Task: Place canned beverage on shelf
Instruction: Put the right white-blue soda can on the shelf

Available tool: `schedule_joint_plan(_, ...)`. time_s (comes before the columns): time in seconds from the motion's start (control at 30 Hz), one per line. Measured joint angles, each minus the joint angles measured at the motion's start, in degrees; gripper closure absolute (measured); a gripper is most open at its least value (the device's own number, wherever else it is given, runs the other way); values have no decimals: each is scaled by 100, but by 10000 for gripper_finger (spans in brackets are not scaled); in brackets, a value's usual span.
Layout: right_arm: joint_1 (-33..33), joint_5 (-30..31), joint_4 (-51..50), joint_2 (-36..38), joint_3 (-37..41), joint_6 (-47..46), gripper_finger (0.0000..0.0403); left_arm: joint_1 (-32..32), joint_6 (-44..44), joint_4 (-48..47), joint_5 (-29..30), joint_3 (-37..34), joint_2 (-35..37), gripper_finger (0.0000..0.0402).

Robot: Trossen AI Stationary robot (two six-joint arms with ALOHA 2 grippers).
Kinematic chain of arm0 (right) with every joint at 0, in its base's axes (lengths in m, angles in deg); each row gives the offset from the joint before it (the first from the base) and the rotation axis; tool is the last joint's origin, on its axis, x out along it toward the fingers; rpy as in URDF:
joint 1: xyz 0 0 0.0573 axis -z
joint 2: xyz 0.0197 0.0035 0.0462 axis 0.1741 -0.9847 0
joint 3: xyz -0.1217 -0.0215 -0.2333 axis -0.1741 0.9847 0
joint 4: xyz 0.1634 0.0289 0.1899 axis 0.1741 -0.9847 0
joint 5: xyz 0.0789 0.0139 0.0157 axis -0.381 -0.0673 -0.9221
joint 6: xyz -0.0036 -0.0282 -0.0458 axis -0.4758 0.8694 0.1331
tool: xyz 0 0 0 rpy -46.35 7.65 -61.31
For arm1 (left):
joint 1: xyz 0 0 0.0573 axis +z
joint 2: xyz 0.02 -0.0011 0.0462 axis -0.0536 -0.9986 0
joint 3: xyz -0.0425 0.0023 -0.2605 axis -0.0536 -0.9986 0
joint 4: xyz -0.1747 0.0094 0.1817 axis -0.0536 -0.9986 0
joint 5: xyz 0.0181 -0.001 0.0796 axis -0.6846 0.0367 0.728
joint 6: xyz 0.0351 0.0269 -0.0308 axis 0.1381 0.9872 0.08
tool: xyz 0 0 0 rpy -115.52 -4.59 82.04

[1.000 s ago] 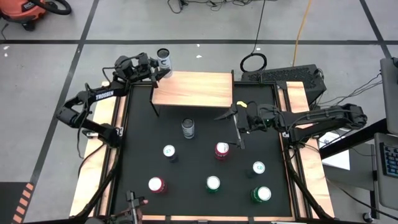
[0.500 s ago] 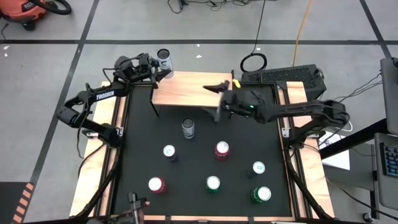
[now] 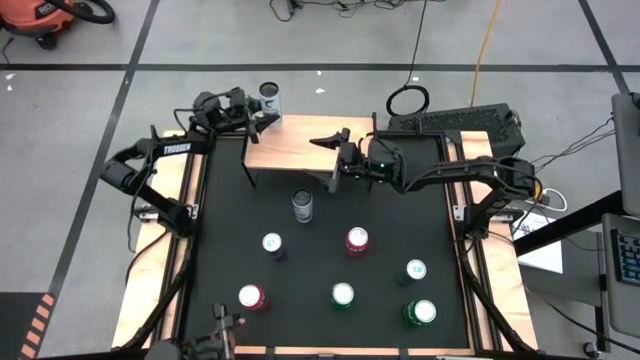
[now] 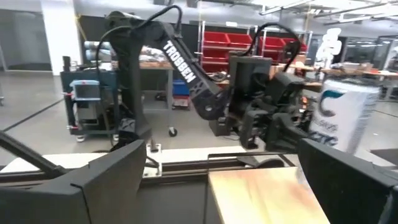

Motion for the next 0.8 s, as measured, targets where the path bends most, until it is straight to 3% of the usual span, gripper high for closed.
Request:
schedule_joint_plan(0.53,5,-291,-226,2,0,25,3,383,23,205,-2,0,-200,146)
schedule_joint_plan(0.8,5,-291,-256,2,0,57,3,429,285,89,-296,0,-200,146)
